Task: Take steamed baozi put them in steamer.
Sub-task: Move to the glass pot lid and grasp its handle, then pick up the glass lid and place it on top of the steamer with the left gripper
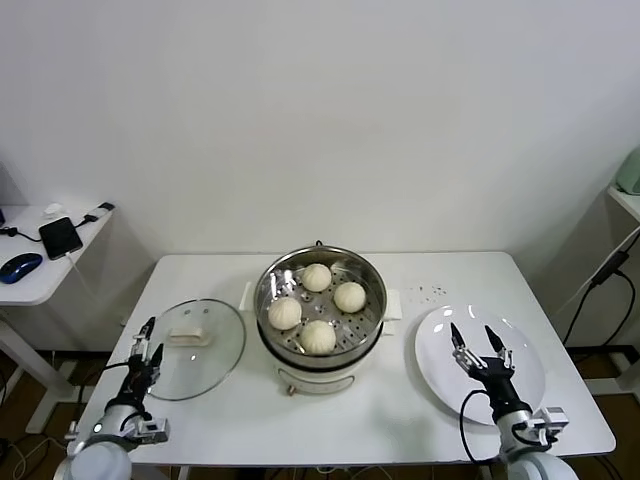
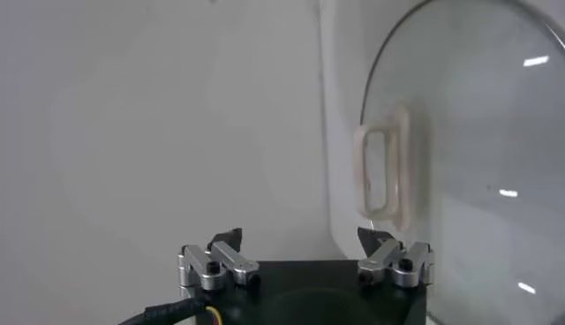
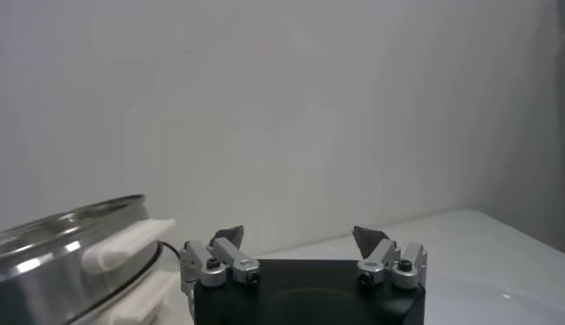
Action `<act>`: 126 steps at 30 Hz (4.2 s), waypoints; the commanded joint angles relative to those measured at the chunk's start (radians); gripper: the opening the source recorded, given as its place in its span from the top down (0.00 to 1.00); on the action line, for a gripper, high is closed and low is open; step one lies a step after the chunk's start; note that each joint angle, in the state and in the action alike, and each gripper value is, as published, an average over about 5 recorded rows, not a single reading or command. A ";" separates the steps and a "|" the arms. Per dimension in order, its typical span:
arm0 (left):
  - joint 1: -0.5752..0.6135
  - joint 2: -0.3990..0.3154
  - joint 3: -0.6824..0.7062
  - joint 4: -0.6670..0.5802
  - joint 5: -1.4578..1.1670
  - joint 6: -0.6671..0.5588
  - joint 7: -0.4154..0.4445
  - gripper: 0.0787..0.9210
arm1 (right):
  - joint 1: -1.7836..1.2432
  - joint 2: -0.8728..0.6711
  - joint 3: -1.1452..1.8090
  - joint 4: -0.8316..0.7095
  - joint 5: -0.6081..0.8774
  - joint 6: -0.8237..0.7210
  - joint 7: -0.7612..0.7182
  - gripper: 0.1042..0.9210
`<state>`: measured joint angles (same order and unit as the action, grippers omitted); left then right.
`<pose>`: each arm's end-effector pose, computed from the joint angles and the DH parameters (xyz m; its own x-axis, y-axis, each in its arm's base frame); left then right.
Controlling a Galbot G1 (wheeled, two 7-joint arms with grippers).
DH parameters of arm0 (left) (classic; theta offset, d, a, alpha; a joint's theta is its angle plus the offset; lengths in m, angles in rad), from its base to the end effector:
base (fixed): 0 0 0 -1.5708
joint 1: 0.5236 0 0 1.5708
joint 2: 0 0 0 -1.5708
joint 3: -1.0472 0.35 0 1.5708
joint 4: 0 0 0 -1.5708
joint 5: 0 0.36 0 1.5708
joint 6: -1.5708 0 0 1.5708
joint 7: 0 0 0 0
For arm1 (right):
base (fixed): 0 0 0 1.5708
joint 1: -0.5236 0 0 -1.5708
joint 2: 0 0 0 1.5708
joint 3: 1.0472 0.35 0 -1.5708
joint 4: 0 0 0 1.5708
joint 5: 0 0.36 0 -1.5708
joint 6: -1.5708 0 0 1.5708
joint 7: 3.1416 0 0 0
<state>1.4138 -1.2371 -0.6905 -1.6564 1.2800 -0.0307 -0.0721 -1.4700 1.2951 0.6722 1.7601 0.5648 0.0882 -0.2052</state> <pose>0.2291 0.1609 -0.3901 -0.9830 -0.0935 0.1582 0.1646 -0.0653 0.9842 0.2133 -0.1272 -0.3782 -0.9943 -0.0869 0.0616 -0.0682 0.9638 0.2577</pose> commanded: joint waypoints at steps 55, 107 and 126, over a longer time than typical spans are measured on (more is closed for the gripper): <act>-0.256 -0.015 0.112 0.295 -0.031 0.011 -0.073 0.12 | -0.024 0.028 -0.007 -0.044 -0.024 0.033 0.001 0.12; -0.318 -0.033 0.116 0.394 -0.112 0.017 -0.047 0.90 | -0.022 0.035 -0.015 -0.058 -0.028 0.034 -0.001 0.12; -0.111 -0.139 0.105 -0.169 -0.050 0.488 0.023 0.90 | -0.027 0.036 0.001 -0.026 -0.008 0.031 -0.001 0.12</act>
<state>1.2189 -1.3451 -0.6004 -1.5527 1.1210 0.1914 -0.0560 -1.4946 1.3309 0.6714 1.7178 0.5525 0.1200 -0.2070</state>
